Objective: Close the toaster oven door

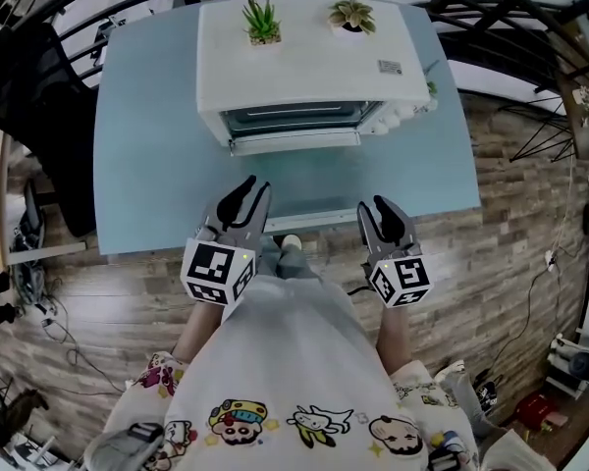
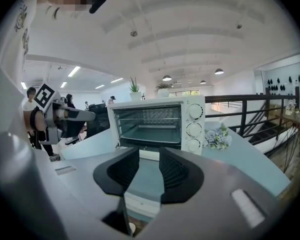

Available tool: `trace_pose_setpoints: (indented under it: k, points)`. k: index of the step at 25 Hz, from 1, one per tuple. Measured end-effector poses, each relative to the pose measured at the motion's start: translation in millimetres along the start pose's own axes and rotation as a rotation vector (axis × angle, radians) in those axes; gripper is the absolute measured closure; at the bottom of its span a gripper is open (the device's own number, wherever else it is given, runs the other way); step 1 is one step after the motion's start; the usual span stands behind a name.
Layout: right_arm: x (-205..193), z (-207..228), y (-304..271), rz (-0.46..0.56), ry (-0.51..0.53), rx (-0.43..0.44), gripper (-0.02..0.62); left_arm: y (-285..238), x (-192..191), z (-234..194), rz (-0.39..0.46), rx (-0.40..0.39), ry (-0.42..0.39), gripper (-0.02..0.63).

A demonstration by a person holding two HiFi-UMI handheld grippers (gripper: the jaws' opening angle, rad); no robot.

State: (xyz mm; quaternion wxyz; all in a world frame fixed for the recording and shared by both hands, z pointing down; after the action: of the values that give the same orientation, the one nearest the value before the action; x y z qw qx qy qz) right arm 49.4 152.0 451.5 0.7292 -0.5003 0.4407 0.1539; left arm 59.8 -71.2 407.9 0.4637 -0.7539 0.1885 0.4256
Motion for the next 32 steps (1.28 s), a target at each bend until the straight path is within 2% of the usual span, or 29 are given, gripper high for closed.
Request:
trace_pose_setpoints:
  k: [19, 26, 32]
  points:
    - [-87, 14, -19, -0.206, -0.097, -0.079, 0.468, -46, -15, 22, -0.08, -0.134, -0.037, 0.522]
    - [-117, 14, -27, -0.282, -0.141, -0.078, 0.466, -60, -17, 29, -0.105, -0.18, -0.059, 0.522]
    - [-134, 17, -36, -0.308, -0.203, -0.082, 0.465, -68, -21, 32, -0.123, -0.209, -0.067, 0.522]
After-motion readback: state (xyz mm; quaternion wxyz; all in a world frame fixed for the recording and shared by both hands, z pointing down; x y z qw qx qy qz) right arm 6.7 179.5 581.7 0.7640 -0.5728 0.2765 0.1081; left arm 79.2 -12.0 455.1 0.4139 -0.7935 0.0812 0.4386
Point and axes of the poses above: the fingertips, and each gripper's own axes: y backward along the fingers, z to its right, x out of its top, the point moved 3 cm from there along y, backward along the fingers, and after that the axes turned 15 degrees about -z, right-handed, at the moved point
